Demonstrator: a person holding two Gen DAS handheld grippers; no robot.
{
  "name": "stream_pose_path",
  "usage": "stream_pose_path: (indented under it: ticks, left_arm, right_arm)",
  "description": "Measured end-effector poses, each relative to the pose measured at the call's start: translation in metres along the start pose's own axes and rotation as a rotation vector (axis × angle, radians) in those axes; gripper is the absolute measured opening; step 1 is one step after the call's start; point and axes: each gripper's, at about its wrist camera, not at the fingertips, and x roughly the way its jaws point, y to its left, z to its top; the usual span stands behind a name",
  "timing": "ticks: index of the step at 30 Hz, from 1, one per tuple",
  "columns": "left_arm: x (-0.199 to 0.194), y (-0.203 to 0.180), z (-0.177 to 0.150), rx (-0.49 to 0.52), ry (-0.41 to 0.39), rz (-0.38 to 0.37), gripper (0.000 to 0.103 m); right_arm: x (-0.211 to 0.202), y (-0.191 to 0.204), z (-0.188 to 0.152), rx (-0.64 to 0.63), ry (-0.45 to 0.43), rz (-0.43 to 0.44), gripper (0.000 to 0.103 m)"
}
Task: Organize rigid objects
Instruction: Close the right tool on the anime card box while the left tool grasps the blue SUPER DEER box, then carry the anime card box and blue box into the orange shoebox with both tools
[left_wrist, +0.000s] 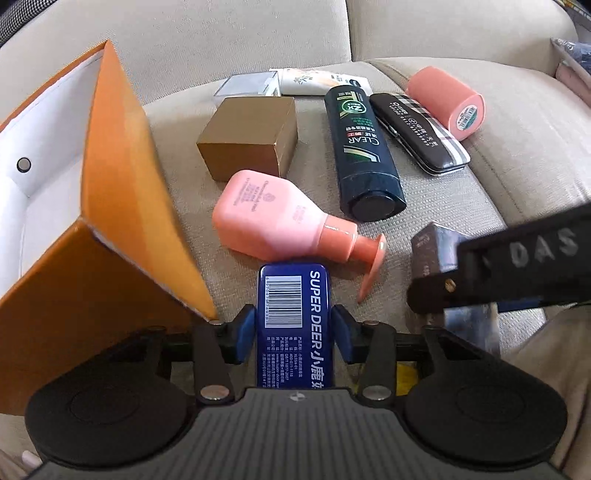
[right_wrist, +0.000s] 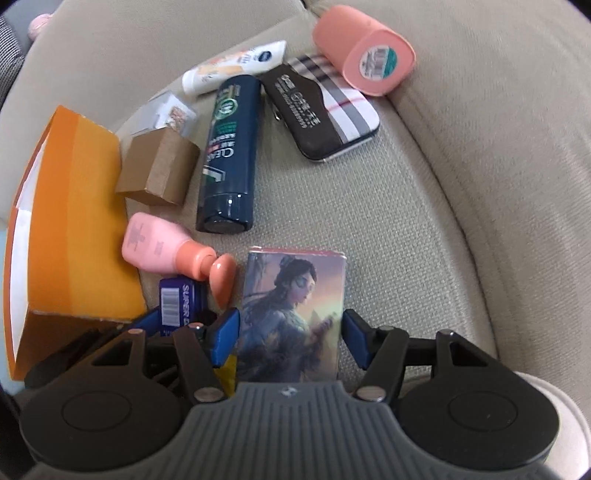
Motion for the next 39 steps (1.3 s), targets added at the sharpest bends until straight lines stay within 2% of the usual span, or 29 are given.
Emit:
stream_pose_path:
  ticks: [5,9,14,18,22,26,31,36,39]
  left_arm:
    - [-0.01,0.005,-0.008,-0.02,-0.009,-0.057,0.05]
    - [-0.031,0.008,-0.008,-0.014,-0.073,-0.067,0.05]
    - [-0.069,0.021,-0.007,-0.032,-0.133,-0.096,0.05]
    - [-0.111,0.038,-0.005,-0.062,-0.207,-0.126,0.05]
    - [-0.148,0.063,0.0,-0.122,-0.274,-0.137,0.05]
    - [-0.172,0.104,0.01,-0.221,-0.308,-0.11,0.05]
    - [-0.176,0.157,0.023,-0.287,-0.263,-0.063,0.05]
    - [-0.152,0.201,0.032,-0.337,-0.133,-0.077,0.05]
    - [-0.131,0.216,0.032,-0.35,-0.06,-0.081,0.05]
  right_arm:
    - [0.0,-0.001,-0.001,0.012,-0.01,0.002,0.059]
    - [-0.007,0.0,-0.003,0.003,-0.049,0.023,0.059]
    - [-0.03,0.014,-0.013,-0.094,-0.152,0.034,0.059]
    - [-0.056,0.023,-0.018,-0.103,-0.202,0.061,0.059]
    - [-0.087,0.051,-0.02,-0.171,-0.271,0.102,0.059]
    - [-0.111,0.096,-0.019,-0.282,-0.324,0.175,0.059]
    - [-0.105,0.163,-0.015,-0.415,-0.307,0.228,0.059]
    - [-0.084,0.213,0.0,-0.505,-0.271,0.225,0.059]
    - [-0.066,0.238,0.008,-0.58,-0.235,0.182,0.059]
